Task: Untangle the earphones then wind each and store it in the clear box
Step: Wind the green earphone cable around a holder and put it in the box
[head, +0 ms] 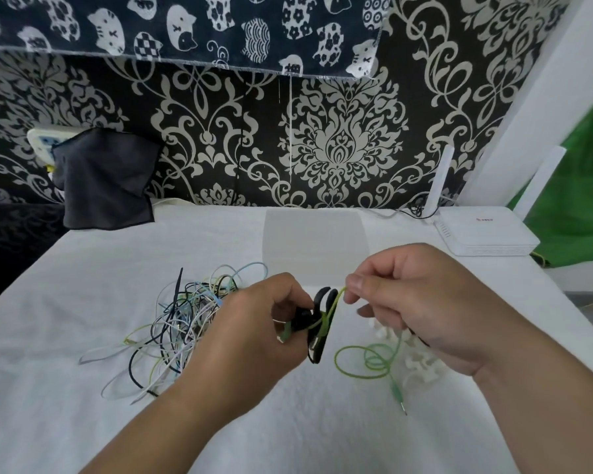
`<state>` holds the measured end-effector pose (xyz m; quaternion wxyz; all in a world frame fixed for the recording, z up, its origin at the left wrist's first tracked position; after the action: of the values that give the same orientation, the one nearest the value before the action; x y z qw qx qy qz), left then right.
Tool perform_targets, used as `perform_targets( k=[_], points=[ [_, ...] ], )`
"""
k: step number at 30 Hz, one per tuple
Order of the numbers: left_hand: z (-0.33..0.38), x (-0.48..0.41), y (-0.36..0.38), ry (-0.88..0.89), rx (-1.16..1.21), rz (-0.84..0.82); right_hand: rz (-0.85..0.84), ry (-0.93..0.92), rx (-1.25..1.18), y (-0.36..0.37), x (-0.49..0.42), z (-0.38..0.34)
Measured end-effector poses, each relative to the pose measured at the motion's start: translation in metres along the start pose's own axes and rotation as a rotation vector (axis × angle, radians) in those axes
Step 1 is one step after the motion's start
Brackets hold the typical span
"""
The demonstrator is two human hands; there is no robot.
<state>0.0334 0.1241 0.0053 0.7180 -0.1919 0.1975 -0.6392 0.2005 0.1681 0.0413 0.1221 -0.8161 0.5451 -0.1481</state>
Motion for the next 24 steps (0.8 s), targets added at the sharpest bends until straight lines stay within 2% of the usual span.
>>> perform_targets(
  k=[5, 9, 11, 15, 20, 22, 24],
  points=[
    [-0.003, -0.001, 0.005, -0.119, 0.297, -0.148, 0.177, -0.125, 0.056, -0.003, -0.006, -0.001],
    [-0.003, -0.003, 0.003, -0.146, 0.265, -0.097, 0.193, -0.213, 0.026, -0.002, -0.005, -0.005],
    [-0.004, -0.003, 0.001, -0.172, 0.243, -0.063, 0.108, -0.258, -0.027, 0.002, -0.003, -0.011],
    [-0.007, -0.002, -0.002, -0.212, 0.291, -0.004, -0.170, -0.323, -0.106, 0.018, 0.002, -0.019],
    [-0.011, -0.003, -0.005, -0.268, 0.477, 0.058, -0.415, -0.242, -0.064, 0.027, 0.008, -0.011],
    [-0.011, -0.003, -0.004, -0.215, 0.395, 0.057, -0.347, -0.233, -0.091, 0.024, 0.006, -0.011],
    [-0.006, -0.002, -0.001, -0.140, 0.262, 0.023, -0.178, -0.232, -0.134, 0.016, 0.001, -0.011]
  ],
)
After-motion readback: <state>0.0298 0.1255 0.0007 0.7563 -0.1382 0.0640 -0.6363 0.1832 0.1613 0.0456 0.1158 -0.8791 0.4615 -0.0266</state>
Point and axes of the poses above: each hand's wrist, its own x-axis away from the middle knuckle, its own y-axis out of the palm, z = x × y, the point moved 6 cm from there along -x, towards the middle knuckle, and after that the axes turned 6 degrees about -y, right-handed, at the moved point
